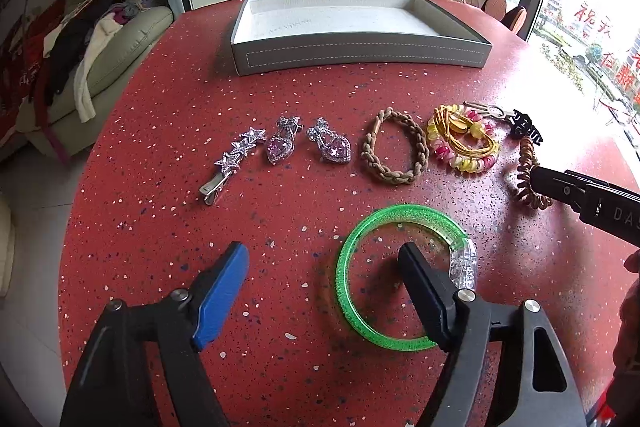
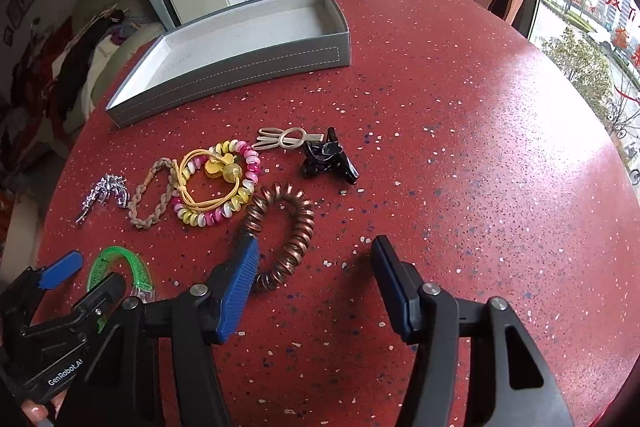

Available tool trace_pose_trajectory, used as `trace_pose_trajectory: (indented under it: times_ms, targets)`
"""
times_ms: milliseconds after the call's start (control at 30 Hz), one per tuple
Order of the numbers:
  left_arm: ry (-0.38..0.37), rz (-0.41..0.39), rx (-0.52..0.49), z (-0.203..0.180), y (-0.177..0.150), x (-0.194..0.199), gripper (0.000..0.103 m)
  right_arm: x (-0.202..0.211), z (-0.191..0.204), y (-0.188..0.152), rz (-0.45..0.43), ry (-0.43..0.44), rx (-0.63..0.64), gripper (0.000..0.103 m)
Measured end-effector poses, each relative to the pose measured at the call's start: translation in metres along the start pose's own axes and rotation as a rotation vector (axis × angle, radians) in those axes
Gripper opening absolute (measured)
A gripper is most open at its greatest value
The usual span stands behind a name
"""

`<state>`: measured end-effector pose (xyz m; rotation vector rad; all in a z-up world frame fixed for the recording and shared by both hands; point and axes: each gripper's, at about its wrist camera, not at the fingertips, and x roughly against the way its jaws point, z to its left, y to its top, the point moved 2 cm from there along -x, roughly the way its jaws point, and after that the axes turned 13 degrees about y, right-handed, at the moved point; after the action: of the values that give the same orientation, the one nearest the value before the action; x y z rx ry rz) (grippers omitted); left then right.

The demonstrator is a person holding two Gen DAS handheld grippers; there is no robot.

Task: Organize jewelry
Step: 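Grasp the green bangle with the left tool while the right tool grasps the brown coil hair tie, then carry the bangle and coil into the grey tray while both tools open to release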

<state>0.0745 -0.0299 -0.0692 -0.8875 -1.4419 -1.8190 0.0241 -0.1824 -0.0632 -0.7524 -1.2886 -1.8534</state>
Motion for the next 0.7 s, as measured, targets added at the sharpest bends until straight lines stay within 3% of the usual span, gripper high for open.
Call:
trace_pose_trajectory:
  times_ms: [100, 233, 267, 433, 700]
  targets:
    - [-0.008, -0.020, -0.022, -0.006, 0.000, 0.004, 0.077, -0.003, 0.006, -0.002, 0.019, -0.041, 0.059, 0.046]
    - [-0.028, -0.042, -0.058, -0.014, 0.001, 0.009, 0.031, -0.001, 0.006, -0.004, 0.018, -0.027, 0.071, 0.012]
    - [-0.029, -0.043, -0.062, -0.014, 0.001, 0.010, 0.028, 0.000, 0.004, -0.003, 0.015, -0.013, 0.056, 0.012]
    - [-0.109, -0.017, -0.030, -0.007, 0.003, 0.011, 0.026, 0.009, -0.005, 0.000, -0.012, 0.062, 0.000, 0.012]
    - [-0.166, -0.028, 0.019, 0.011, 0.020, 0.027, 0.026, 0.032, -0.002, 0.030, -0.078, 0.151, -0.015, 0.012]
